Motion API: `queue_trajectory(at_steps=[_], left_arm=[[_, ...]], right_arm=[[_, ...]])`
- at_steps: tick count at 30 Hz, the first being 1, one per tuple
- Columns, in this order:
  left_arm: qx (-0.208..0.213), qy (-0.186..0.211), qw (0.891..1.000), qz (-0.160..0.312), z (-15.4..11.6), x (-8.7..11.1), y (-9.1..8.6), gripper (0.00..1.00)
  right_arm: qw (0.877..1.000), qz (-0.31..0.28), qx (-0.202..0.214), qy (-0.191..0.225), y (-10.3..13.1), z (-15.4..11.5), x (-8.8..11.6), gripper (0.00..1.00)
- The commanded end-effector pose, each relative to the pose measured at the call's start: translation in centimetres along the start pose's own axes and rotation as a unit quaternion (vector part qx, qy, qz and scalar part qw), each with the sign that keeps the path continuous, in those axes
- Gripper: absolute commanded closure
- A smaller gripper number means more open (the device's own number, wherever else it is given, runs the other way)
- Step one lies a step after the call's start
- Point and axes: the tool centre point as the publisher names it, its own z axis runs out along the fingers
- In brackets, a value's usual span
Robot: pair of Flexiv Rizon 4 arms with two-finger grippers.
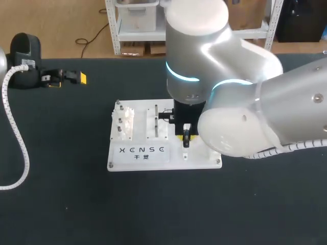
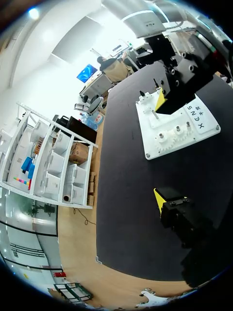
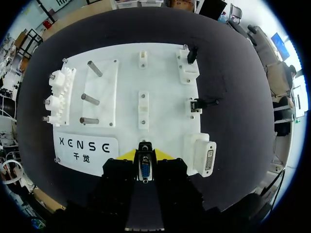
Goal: Insert the USB connector, Ethernet cable, and multi-pin plug into their matching sockets one by one.
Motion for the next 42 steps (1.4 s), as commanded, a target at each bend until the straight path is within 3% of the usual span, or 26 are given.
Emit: queue_trajectory(at_steps=[1, 7, 18, 42], left_arm=[[0.0, 0.0, 1.0, 0.0, 0.0, 0.0, 0.0, 0.0], [0.0, 0.0, 1.0, 0.0, 0.0, 0.0, 0.0, 0.0], [0.0, 0.0, 1.0, 0.0, 0.0, 0.0, 0.0, 0.0], [0.0, 0.0, 1.0, 0.0, 0.0, 0.0, 0.0, 0.0]], right_arm=[[1.0, 0.005, -0.001, -0.026, -1.6, -2.5, 0.7, 1.0], [0.999, 0.016, 0.008, -0.041, -3.6, -3.9, 0.8, 1.0], [0.997, 0.051, 0.027, -0.043, -6.8, -3.7, 0.3, 1.0], [0.997, 0.043, 0.041, -0.045, -7.5, -2.6, 0.4, 1.0]])
